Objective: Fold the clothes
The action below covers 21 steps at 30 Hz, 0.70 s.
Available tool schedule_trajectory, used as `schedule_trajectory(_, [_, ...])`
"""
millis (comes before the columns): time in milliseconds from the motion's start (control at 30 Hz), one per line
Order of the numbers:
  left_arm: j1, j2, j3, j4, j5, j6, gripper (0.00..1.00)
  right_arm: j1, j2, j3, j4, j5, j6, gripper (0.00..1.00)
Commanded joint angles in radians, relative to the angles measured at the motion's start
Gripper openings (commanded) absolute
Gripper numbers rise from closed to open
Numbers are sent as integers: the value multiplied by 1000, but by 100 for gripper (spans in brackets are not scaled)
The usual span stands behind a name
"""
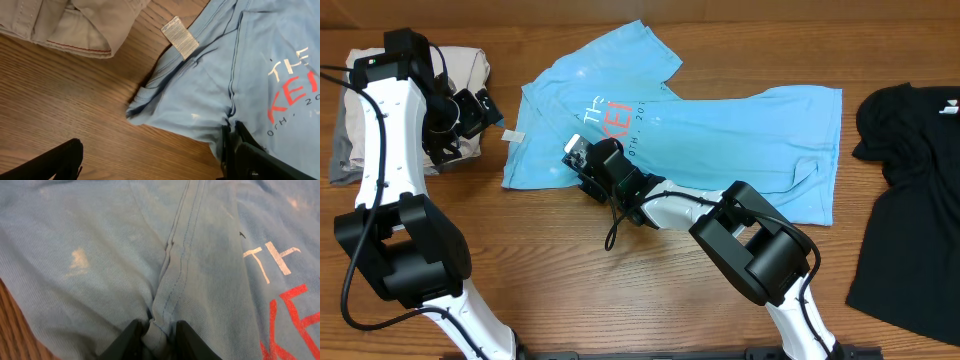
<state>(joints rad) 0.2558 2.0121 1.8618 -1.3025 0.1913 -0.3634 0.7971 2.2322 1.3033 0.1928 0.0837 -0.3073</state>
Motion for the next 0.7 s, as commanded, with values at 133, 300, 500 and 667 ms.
schedule_trajectory(133, [-2,-32,18,-1,9,8,100,5,12,13,-13,12,27,36])
schedule_trajectory(300, [-2,-32,18,-1,8,8,100,24,6,13,-18,9,27,41])
schedule_trajectory(500, [-2,-32,18,-1,9,8,100,28,-35,13,-23,6,85,42])
schedule_trajectory(667, [-2,-32,18,0,9,8,100,27,-61,13,-34,5,107,42])
